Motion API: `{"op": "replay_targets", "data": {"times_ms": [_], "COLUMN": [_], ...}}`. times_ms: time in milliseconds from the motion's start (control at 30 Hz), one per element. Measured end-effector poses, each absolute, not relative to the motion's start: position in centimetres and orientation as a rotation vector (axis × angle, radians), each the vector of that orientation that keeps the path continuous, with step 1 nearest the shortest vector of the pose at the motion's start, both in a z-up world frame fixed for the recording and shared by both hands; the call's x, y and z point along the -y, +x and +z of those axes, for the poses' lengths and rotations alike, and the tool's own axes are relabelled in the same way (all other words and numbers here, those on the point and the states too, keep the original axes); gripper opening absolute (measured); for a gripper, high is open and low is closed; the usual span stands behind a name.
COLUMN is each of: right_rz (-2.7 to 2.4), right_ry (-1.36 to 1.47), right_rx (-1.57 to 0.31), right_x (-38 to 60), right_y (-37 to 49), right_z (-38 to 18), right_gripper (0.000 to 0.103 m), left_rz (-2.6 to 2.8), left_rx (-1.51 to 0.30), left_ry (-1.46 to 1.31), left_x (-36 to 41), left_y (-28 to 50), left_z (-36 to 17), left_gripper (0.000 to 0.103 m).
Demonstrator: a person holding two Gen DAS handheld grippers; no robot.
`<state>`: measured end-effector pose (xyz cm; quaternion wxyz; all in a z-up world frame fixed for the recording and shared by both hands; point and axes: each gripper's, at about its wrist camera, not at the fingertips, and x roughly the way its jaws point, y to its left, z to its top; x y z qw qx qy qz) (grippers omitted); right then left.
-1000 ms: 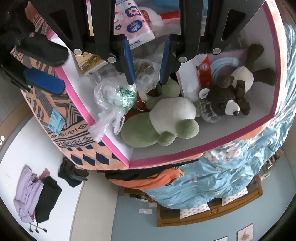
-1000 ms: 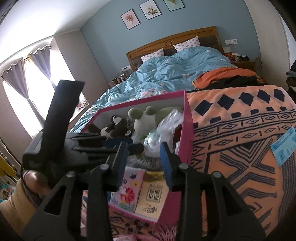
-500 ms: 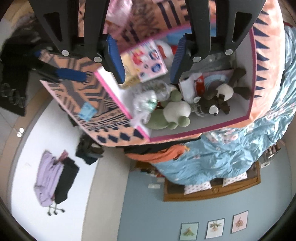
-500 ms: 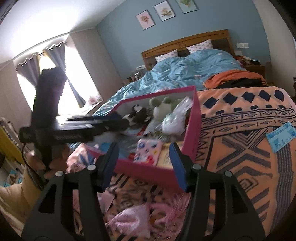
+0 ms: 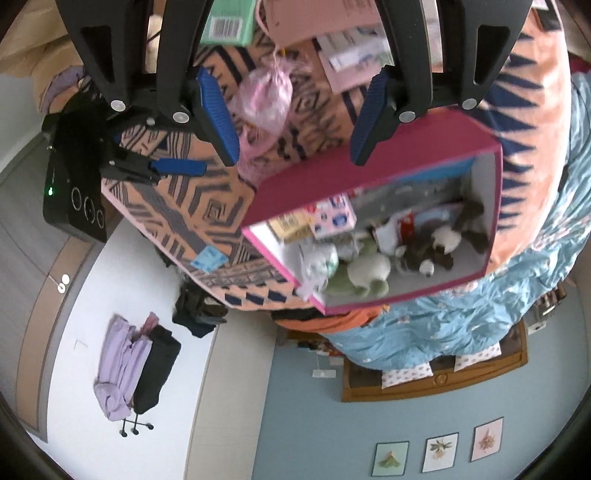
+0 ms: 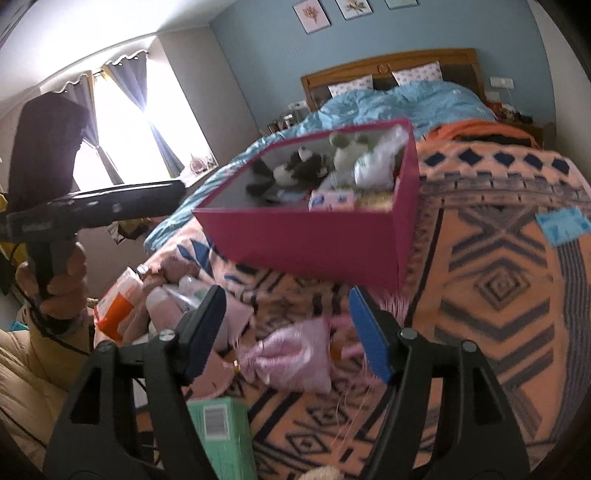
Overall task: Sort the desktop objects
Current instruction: 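Move both tools to the pink lotion tube on the blanket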
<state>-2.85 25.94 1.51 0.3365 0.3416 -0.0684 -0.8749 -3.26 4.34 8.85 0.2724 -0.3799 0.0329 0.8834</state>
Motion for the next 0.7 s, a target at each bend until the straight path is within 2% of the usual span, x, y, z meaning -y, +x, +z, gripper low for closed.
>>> {"op": "replay_targets", "data": {"times_ms": [233, 700], "right_rz": [-2.285, -2.137], "right_ry": [0.949, 0.981], "right_rx": [0.148, 0.079], "right_x": [-25.8, -20.1], "right_y": [-0.9, 1.6], "right_z": [-0.2, -1.2], "right_gripper": [0.071, 0.072], "left_rz": [2.358, 2.561], "left_rx": [-0.005, -0.054], "left_ry": [-1.06, -1.181], "left_x": [-2.4, 3.8], "left_y": [-0.6, 2.7], "left_z": [6.2, 2.4], "left_gripper": [0.063, 0.063]}}
